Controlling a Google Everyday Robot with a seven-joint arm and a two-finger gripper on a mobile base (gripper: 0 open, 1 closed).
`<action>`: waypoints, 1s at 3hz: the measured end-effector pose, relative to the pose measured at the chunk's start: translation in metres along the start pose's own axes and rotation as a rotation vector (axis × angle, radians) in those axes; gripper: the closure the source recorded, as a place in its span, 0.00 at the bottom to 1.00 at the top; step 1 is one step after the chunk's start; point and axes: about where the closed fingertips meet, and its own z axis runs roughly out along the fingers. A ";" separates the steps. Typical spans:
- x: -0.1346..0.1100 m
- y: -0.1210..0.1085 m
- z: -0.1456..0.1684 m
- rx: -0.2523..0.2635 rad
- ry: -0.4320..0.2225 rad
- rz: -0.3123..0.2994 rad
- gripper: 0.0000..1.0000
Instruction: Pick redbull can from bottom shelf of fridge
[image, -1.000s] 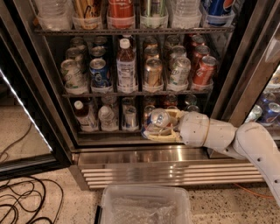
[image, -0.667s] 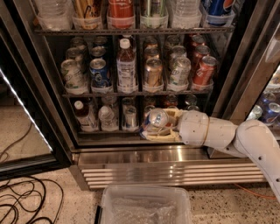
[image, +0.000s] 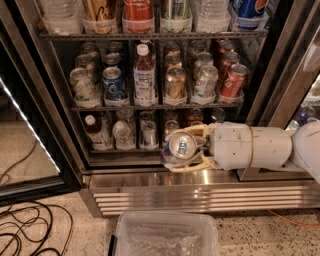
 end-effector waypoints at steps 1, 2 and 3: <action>-0.040 0.015 -0.006 -0.103 0.015 -0.067 1.00; -0.079 0.027 -0.011 -0.184 -0.003 -0.136 1.00; -0.111 0.035 -0.015 -0.242 -0.018 -0.195 1.00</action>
Offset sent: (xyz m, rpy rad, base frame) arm -0.0981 0.0116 0.0854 -0.1648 -0.1513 0.2692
